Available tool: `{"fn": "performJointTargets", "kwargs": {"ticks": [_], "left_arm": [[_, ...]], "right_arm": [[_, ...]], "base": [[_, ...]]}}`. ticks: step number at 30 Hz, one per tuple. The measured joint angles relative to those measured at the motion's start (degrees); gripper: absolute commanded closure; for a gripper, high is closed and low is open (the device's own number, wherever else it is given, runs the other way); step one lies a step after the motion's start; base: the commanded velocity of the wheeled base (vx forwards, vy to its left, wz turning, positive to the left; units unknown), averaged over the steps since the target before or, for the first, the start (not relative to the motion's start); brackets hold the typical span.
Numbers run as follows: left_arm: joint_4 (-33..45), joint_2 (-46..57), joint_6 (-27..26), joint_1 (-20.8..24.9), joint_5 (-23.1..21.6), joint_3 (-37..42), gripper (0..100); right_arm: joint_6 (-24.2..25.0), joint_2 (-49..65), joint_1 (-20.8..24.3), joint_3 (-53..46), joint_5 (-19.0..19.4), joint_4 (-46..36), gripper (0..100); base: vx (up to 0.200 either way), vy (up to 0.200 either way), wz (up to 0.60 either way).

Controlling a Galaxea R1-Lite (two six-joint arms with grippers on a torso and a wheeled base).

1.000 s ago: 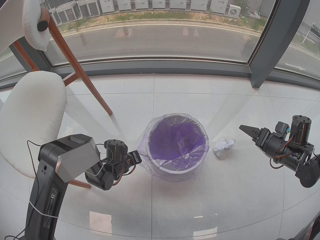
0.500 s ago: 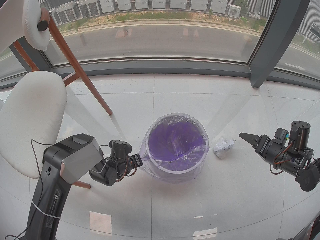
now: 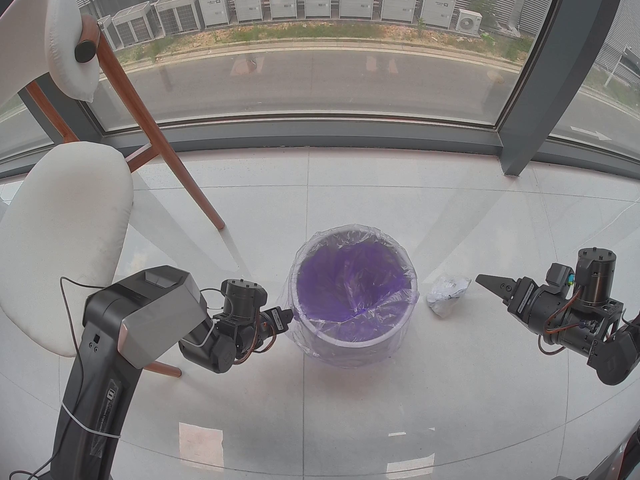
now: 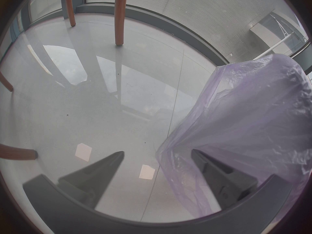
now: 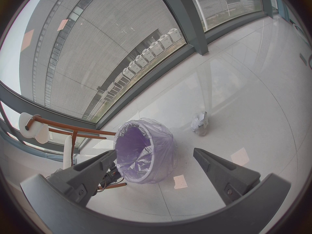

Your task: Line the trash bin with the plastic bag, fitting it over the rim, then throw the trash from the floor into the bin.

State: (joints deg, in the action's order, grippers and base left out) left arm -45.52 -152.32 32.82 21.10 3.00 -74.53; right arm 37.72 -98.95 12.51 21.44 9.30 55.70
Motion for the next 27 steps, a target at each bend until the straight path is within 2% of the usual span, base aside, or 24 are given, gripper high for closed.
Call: {"fn": "performJointTargets", "kwargs": {"ticks": [3,9,16,20,22,27], "left_arm": [[-0.1,2.2,0.1,0.1,0.1,3.6,0],[-1.5,8.9,0.3,0.3,0.1,15.6,0],[-10.6,16.9,0.4,2.1,0.1,33.6,0],[-20.6,20.4,0.5,5.5,0.1,42.4,0],[-24.0,21.1,0.5,8.7,0.0,45.2,0],[-25.9,19.2,-0.9,13.7,0.1,45.7,0]], "right_arm": [[0.0,-0.8,0.0,0.5,0.0,-0.1,0],[1.3,-3.4,0.9,2.8,0.2,-2.1,0],[6.8,-8.3,3.9,8.9,0.2,-8.4,0],[9.6,-12.7,5.6,14.3,0.0,-11.3,0],[10.5,-15.1,6.3,16.7,-0.2,-12.3,0],[11.4,-18.2,7.2,19.3,-0.7,-13.1,0]], "base": [[0.000,0.000,0.00],[0.000,0.000,0.00],[0.000,0.000,0.00],[0.000,0.000,0.00],[0.000,0.000,0.00],[0.000,0.000,0.00]]}}
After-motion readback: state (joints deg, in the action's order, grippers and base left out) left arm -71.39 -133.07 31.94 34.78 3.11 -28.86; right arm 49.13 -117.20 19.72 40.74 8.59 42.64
